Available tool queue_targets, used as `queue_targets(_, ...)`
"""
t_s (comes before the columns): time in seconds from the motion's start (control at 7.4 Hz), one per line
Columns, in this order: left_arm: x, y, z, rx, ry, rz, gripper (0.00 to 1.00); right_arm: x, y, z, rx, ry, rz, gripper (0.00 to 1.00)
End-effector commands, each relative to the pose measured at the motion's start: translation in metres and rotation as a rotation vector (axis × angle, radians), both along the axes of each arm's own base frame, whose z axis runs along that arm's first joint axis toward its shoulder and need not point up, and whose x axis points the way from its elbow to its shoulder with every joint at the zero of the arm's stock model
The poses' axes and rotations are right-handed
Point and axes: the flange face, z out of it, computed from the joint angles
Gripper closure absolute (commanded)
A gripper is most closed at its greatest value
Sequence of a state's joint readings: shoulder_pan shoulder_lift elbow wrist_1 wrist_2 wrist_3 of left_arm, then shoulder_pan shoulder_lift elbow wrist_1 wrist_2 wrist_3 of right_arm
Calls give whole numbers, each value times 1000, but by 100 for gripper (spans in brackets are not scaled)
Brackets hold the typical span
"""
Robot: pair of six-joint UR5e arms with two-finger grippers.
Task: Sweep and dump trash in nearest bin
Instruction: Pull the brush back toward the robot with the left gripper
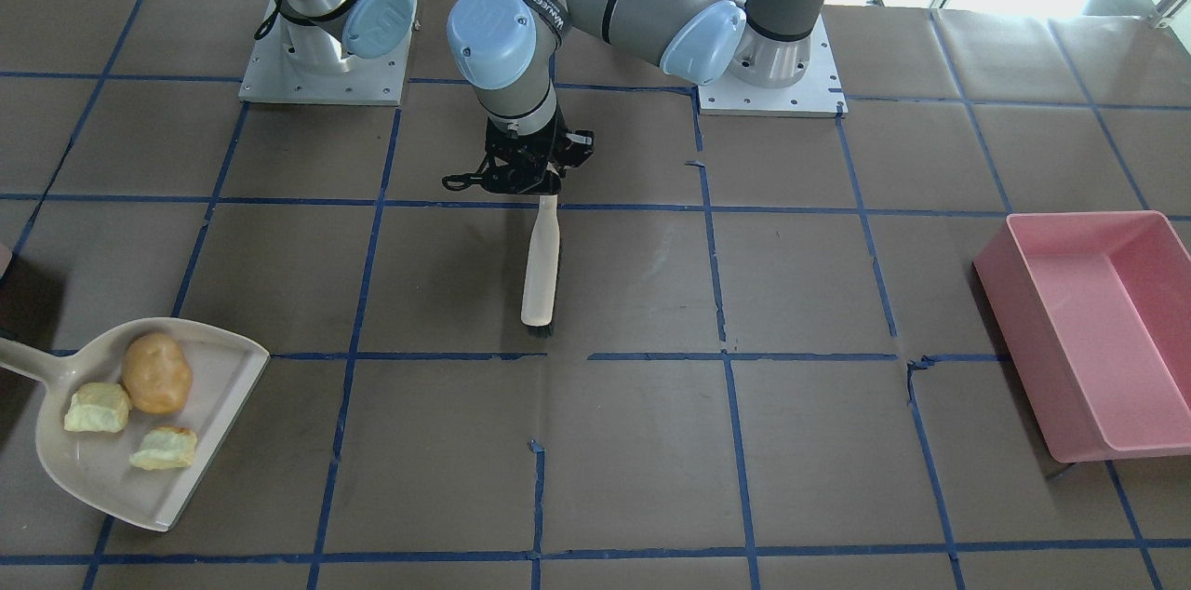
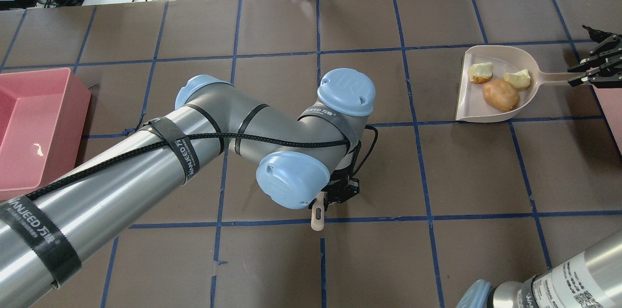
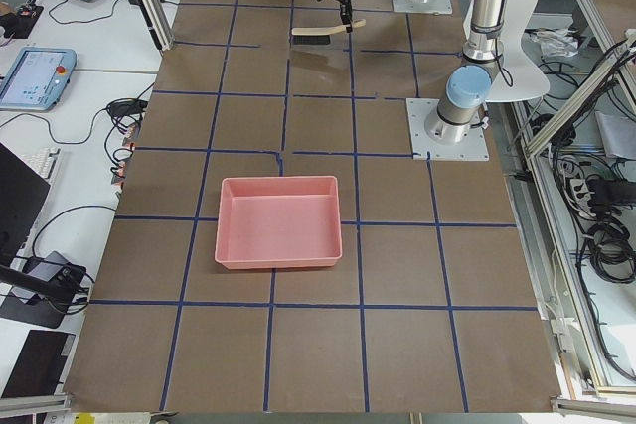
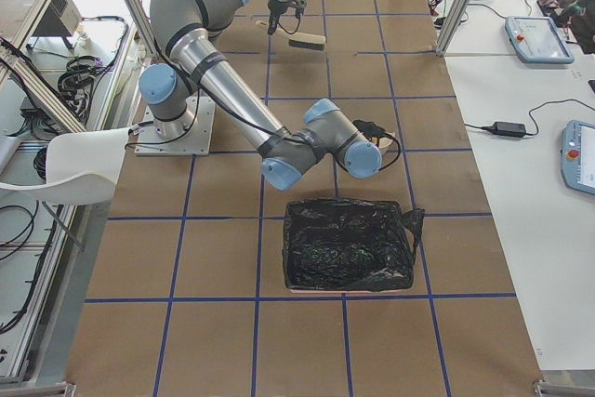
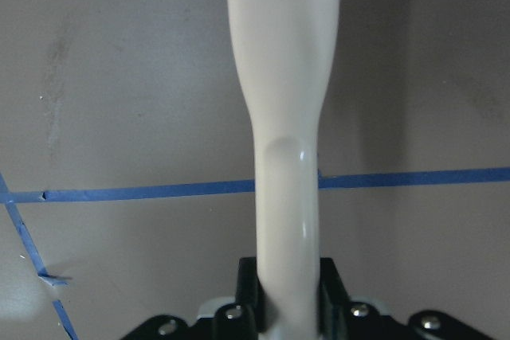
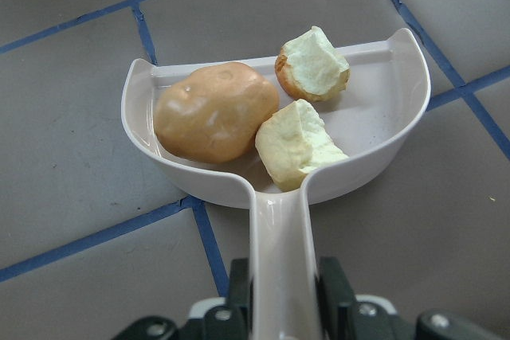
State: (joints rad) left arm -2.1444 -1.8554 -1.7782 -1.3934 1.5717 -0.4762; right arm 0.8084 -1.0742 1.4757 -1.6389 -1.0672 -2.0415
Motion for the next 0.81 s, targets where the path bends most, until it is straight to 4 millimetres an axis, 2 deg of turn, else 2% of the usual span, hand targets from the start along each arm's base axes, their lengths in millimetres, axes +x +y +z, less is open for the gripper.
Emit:
queue_targets(0.0,2,4,-6,6,4,1,100,3,1,3,-1,-26,-4,99)
queue_targets(0.27,5,9,-24,-40,27,28,100,6,1,11,-15,-40,-11,99)
queue_targets(0.41,3,6,-26,-97,49,59,100,8,3,15,-12,-45,-12,99)
queue_targets(0.68,3,6,-31,-102,46,63,100,12,7,25,-9,-52,-13,99)
